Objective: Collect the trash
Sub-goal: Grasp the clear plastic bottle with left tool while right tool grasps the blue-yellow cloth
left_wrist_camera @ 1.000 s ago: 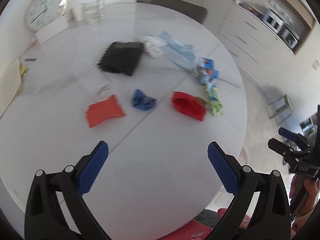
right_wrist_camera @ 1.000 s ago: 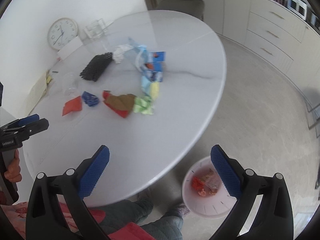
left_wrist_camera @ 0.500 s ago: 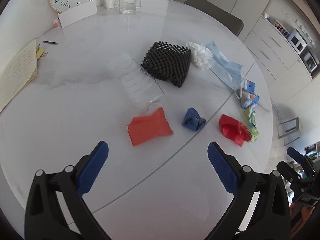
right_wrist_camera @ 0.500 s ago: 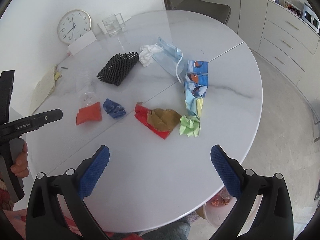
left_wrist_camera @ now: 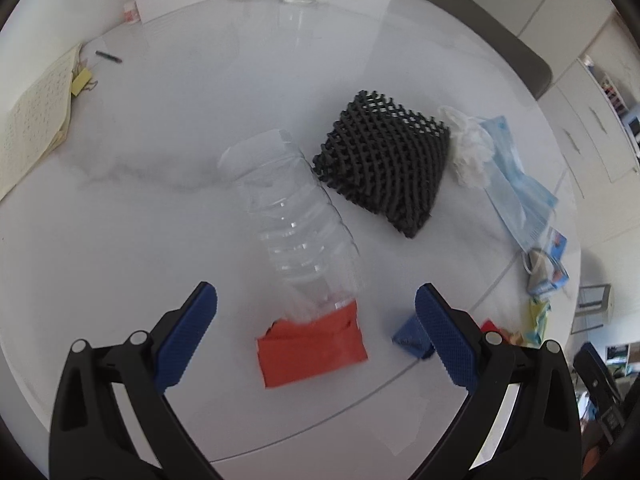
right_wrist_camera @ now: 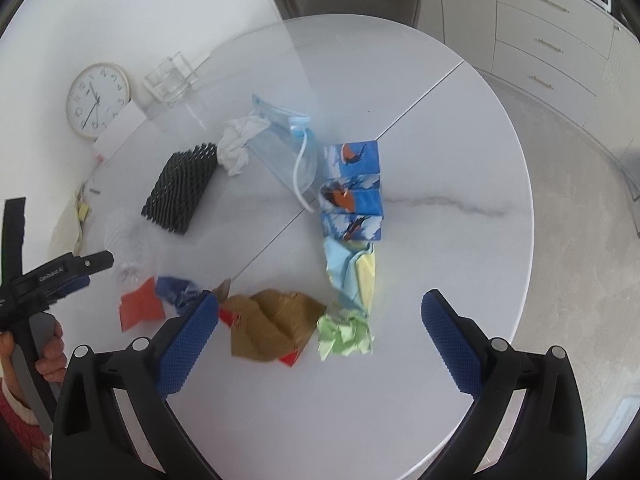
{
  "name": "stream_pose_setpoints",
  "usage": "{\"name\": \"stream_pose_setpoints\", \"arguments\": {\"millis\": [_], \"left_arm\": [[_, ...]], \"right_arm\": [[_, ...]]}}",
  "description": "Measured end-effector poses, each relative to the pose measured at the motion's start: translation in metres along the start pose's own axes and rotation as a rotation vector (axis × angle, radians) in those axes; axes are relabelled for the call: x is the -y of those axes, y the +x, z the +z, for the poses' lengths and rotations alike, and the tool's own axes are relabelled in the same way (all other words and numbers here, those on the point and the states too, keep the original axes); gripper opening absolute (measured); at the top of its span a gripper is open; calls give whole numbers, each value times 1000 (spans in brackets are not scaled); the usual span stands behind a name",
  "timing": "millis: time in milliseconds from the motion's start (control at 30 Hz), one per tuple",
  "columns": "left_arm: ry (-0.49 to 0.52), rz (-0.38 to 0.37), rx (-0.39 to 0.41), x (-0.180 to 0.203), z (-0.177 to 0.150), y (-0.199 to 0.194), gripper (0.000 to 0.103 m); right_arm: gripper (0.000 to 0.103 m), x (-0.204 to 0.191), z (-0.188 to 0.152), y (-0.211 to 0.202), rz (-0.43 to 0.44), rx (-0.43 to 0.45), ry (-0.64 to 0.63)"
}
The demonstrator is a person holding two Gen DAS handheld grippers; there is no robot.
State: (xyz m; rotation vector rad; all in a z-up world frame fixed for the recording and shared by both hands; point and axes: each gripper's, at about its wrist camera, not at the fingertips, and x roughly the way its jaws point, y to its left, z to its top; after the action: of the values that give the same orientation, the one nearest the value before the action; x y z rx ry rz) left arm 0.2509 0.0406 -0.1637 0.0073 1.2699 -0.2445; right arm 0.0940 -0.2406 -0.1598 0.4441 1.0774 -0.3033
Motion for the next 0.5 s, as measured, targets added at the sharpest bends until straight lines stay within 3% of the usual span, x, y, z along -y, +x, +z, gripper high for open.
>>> {"name": "stream_pose_setpoints", "arguments": {"millis": [133, 333, 400, 467, 500], "left_arm": [[-37, 83, -53, 4, 18, 26, 95], [-115, 120, -102, 3, 32, 49, 95], [-130, 127, -110, 3, 35, 53, 86], [-140, 125, -134, 2, 37, 59, 64], [-144, 117, -147, 1, 38, 63, 63]], "right_arm": [[100, 4, 5, 9, -7, -20, -9], [101, 19, 8, 23, -13, -53, 7], [100, 23, 8, 27, -15, -64, 14], [101, 26, 7, 32, -14, -73, 17], [100, 26, 7, 34, -10, -78, 17]]}}
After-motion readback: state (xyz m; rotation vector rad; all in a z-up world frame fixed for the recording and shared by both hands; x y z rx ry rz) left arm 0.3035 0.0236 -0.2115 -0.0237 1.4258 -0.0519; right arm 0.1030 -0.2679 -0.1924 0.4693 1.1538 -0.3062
